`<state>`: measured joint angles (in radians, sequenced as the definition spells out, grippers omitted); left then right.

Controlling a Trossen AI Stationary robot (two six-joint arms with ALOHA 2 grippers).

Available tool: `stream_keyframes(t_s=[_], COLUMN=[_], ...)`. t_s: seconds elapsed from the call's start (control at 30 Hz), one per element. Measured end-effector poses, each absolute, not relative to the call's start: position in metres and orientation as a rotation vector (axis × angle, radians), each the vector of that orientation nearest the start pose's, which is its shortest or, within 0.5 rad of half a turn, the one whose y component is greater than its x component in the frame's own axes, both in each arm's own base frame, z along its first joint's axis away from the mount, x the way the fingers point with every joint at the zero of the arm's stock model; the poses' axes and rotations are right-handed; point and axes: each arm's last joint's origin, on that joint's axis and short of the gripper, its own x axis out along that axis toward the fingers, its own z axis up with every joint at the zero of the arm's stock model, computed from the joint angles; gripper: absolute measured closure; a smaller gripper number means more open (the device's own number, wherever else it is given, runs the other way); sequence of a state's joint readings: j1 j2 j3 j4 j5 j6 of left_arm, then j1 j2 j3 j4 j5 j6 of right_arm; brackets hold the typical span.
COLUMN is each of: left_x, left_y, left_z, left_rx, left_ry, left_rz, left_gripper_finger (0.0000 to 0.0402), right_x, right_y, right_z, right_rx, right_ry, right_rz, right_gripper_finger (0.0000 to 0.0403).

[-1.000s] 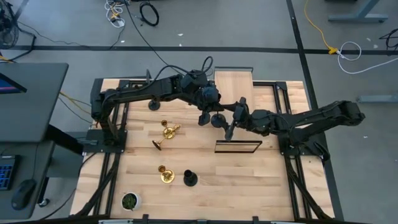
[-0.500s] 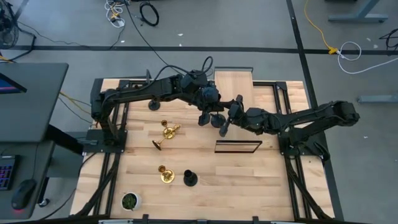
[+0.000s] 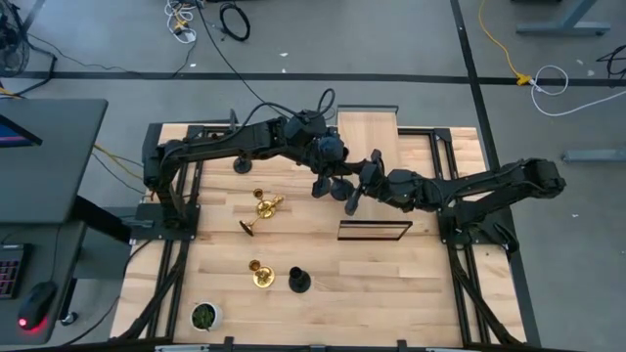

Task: Pick & Place candle stick holders
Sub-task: Put the bottom left black candleholder on the shelf

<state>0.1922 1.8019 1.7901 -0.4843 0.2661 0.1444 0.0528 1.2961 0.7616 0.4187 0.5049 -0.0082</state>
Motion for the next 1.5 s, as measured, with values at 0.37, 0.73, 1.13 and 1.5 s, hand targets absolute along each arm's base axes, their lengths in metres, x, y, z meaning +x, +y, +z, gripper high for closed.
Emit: stream_keyframes(t_s=[0.37,0.73,1.13,1.5], left_x=[0.404,0.404,0.4,0.386], left_y=[0.071,0.071,0.083,0.088], left_z=[0.372,0.373,0.373,0.383], left_rx=[0.028,0.029,0.043,0.066], left_ry=[0.476,0.475,0.485,0.505], left_rz=[-0.104,-0.104,-0.085,-0.032], left_gripper_finger=[0.0373,0.0378,0.0369,0.0282], right_x=[0.283,0.283,0.259,0.193], right_y=[0.001,0.002,0.0,-0.007], right_z=[0.274,0.274,0.286,0.273], right_rx=[-0.042,-0.05,-0.1,-0.024], right_ry=[0.115,0.117,0.149,0.004], right_rz=[-0.449,-0.428,-0.46,-0.53], right_gripper_finger=[0.0383,0.0395,0.0398,0.0399])
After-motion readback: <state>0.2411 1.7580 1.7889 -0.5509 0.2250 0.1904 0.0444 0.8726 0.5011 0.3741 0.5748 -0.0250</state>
